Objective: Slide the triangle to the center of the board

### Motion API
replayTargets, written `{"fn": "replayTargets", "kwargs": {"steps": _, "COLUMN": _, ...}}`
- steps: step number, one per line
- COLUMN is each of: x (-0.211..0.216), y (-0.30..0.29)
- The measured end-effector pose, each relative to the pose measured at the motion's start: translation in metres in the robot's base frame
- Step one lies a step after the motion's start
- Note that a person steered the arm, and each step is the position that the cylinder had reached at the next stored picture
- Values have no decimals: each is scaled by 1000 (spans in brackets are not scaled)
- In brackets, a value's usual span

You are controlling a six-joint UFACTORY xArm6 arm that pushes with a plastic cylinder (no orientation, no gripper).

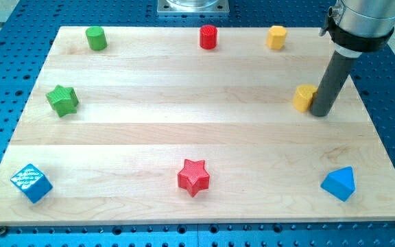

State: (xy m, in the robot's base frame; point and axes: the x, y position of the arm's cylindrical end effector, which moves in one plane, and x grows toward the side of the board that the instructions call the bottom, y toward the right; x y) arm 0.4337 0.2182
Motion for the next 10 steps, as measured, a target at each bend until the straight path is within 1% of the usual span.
{"fn": "replayTargets", "kwargs": {"steps": 6, "x": 5, "y": 7}}
{"fn": "replayTargets", "kwargs": {"steps": 8, "x": 18, "y": 5}}
{"fn": "replayTargets", "kwargs": {"steps": 9, "x": 42, "y": -5}}
{"fn": "replayTargets", "kwargs": {"steps": 10, "x": 51, "y": -83}}
